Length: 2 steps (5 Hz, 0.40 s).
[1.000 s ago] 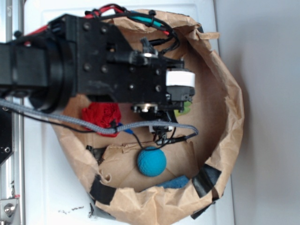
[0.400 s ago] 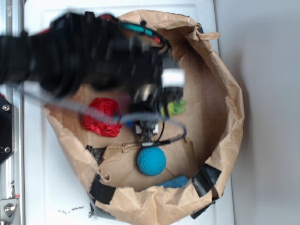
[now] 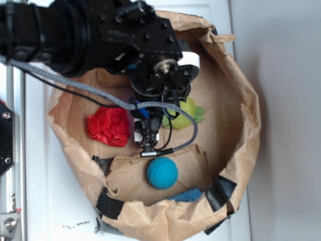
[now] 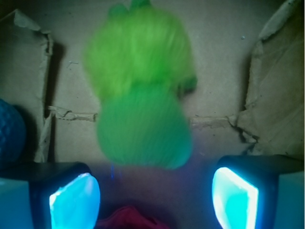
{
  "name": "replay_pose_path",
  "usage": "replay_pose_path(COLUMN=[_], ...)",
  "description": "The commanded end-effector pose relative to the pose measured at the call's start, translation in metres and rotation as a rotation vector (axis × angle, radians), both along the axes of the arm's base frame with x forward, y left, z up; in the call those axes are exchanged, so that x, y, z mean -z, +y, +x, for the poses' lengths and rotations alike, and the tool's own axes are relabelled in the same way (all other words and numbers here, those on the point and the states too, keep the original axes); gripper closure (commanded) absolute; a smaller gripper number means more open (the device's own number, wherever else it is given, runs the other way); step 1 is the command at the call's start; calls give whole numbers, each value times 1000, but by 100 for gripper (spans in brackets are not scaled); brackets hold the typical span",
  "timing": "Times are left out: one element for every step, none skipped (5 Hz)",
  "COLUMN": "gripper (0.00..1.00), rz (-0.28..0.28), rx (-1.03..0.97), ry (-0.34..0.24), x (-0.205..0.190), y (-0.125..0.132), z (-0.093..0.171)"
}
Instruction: Grab the green animal.
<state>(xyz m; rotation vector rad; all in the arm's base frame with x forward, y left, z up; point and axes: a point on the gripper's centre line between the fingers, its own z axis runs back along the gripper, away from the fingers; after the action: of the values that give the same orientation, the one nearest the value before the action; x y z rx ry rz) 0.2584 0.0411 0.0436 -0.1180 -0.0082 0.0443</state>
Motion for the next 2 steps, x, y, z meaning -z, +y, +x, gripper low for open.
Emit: replay_pose_path(gripper=[0, 0], rz=[97, 116], rx=[-16, -20], ry=[-126, -138], x=[11, 20], y=[10, 11], z=[6, 7])
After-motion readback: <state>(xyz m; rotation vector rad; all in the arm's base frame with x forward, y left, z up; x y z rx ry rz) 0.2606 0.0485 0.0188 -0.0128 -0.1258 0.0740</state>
